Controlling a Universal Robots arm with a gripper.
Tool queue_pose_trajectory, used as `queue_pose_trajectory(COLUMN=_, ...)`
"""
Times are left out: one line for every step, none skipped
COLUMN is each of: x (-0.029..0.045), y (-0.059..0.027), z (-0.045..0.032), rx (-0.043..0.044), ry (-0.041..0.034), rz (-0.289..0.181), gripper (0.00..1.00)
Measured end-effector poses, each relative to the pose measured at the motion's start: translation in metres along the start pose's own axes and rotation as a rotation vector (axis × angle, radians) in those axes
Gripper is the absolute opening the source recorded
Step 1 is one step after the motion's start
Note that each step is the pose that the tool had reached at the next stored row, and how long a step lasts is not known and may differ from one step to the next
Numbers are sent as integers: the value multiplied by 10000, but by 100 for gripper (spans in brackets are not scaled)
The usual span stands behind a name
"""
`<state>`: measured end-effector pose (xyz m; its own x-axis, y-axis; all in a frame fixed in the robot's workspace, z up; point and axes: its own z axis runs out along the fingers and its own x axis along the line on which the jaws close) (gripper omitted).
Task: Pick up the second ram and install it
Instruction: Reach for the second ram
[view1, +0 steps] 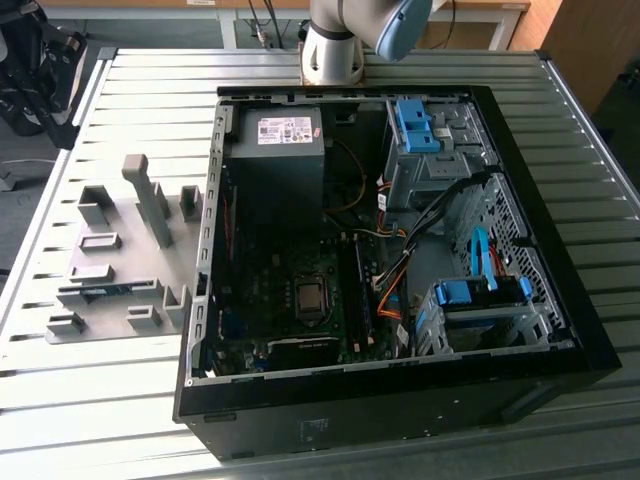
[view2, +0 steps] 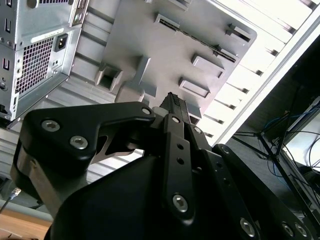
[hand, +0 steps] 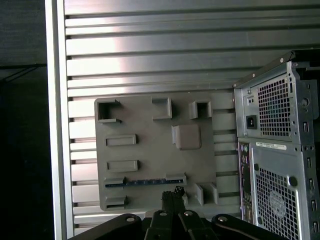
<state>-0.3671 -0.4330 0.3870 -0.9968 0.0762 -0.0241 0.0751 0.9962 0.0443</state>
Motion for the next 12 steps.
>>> queue_pose_trajectory(x=0, y=0, z=0, rx=0, ry=0, rz=0, gripper=11)
queue_pose_trajectory(x=0, y=1, z=0, rx=0, ry=-1, rz=0, gripper=11)
queue_pose_trajectory(x=0, y=1, z=0, rx=0, ry=-1, rz=0, gripper=11)
queue_pose_trajectory(x=0, y=20, z=2, rx=-1, ry=1, rz=0, gripper=11)
queue_pose_trajectory(x=0, y=20, z=2, rx=0, ry=1, rz=0, gripper=11)
queue_pose_trajectory(x=0, y=23, z=2, rx=0, ry=1, rz=0, gripper=11)
queue_pose_trajectory(x=0, y=25, z=3, rx=0, ry=1, rz=0, gripper=11)
queue_pose_trajectory(x=0, y=25, z=3, rx=0, ry=2, rz=0, gripper=11)
queue_pose_trajectory(x=0, y=25, z=3, rx=0, ry=1, rz=0, gripper=11)
queue_pose_trajectory(x=0, y=26, z=3, rx=0, ry=1, rz=0, gripper=11)
queue_pose_trajectory(x=0, y=26, z=3, rx=0, ry=2, rz=0, gripper=11)
queue_pose_trajectory(x=0, y=27, z=3, rx=0, ry=2, rz=0, gripper=11)
